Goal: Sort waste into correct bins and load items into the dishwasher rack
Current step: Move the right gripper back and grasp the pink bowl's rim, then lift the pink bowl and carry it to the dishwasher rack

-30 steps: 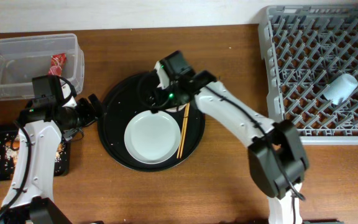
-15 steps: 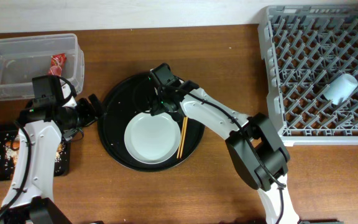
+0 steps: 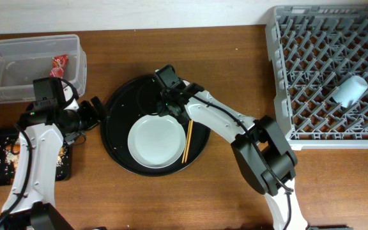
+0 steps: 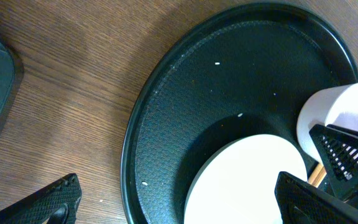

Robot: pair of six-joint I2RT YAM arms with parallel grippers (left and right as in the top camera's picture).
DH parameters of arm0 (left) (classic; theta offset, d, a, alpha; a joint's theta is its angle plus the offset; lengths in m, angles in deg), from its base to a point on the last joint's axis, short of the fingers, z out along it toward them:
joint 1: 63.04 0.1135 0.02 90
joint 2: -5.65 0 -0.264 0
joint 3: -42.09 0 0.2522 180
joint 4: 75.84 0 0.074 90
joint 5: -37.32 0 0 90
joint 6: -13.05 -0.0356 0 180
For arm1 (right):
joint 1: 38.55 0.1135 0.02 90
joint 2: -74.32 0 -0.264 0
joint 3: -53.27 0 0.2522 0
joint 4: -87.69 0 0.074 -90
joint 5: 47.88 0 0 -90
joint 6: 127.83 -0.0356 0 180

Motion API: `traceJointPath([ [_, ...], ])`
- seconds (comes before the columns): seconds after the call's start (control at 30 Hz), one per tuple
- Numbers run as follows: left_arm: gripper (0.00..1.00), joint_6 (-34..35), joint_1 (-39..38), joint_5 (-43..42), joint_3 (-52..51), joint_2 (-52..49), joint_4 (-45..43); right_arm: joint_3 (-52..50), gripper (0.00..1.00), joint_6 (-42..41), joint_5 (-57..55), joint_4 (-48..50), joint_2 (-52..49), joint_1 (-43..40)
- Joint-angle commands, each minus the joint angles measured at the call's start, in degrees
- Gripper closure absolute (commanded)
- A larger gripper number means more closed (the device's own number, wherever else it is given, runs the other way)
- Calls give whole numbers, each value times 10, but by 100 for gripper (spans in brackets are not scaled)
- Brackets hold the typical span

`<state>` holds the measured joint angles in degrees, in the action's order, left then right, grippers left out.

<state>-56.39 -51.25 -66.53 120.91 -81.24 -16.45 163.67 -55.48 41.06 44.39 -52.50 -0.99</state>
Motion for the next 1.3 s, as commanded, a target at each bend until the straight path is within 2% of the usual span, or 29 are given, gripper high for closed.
traceJointPath([
  [0.0, 1, -9, -1, 2, 0, -2, -1, 4, 71, -7, -14, -11, -10, 7],
  [0.1, 1, -9, -1, 2, 0, -2, -1, 4, 73, -7, -13, -13, -10, 12],
  [0.3, 1, -9, -1, 2, 0, -2, -1, 7, 96, -9, -10, -12, -8, 26],
  [0.5, 1, -9, -1, 2, 0, -2, -1, 68, 96, -9, -8, -61, 25, 18],
  [0.63, 1, -9, -1, 2, 0, -2, -1, 154, 96, -8, -11, -138, 65, -14],
  [0.73, 1, -9, -1, 2, 0, -2, -1, 223, 96, -8, -11, -217, 101, -83],
  [0.87, 1, -9, -1, 2, 0, -2, -1, 246, 96, 4, 22, -261, 129, -174],
  [1.13, 1, -9, -1, 2, 0, -2, -1, 244, 96, 85, 385, -283, 132, -484],
  [1.27, 1, -9, -1, 2, 0, -2, -1, 242, 96, 117, 498, -283, 107, -597],
])
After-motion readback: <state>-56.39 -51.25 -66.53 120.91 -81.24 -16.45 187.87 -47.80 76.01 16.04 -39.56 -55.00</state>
